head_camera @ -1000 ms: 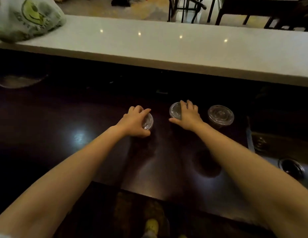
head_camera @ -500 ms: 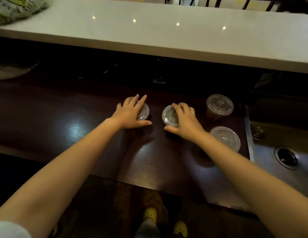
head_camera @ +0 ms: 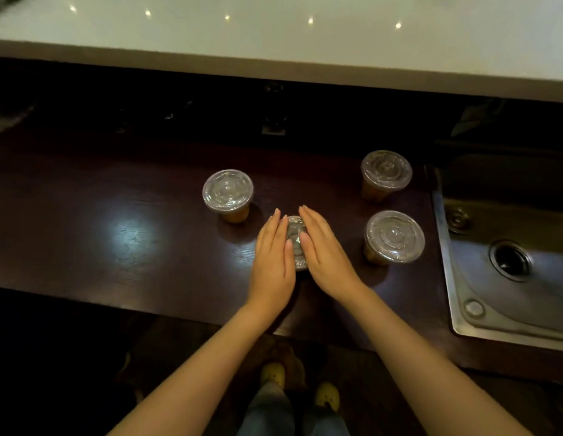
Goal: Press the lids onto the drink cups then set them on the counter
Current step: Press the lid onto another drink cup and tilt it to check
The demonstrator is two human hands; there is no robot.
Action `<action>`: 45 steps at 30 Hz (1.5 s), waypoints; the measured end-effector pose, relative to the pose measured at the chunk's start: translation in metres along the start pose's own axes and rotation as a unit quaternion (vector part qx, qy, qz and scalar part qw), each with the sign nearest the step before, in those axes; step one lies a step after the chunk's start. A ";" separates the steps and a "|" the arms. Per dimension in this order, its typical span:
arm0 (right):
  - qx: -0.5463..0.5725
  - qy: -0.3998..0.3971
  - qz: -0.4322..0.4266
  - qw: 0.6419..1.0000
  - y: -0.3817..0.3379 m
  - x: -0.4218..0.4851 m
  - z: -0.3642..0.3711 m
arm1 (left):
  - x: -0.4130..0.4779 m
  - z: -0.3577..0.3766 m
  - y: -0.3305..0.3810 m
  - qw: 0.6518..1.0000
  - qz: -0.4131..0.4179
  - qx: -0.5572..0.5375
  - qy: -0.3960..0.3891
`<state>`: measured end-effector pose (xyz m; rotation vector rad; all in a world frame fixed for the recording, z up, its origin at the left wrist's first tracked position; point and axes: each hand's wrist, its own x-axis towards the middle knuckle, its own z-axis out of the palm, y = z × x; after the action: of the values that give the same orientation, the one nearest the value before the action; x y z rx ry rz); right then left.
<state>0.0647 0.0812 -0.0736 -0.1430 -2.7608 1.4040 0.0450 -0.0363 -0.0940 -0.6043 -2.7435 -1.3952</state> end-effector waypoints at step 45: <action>0.226 0.003 0.021 0.974 0.025 -0.009 0.037 | 0.027 -0.016 0.008 0.940 -0.064 0.329 -0.067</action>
<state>0.0722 0.0648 -0.1157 -0.1870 -2.3651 1.9884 0.0204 -0.0356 -0.0729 -0.4918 -3.1239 -0.3738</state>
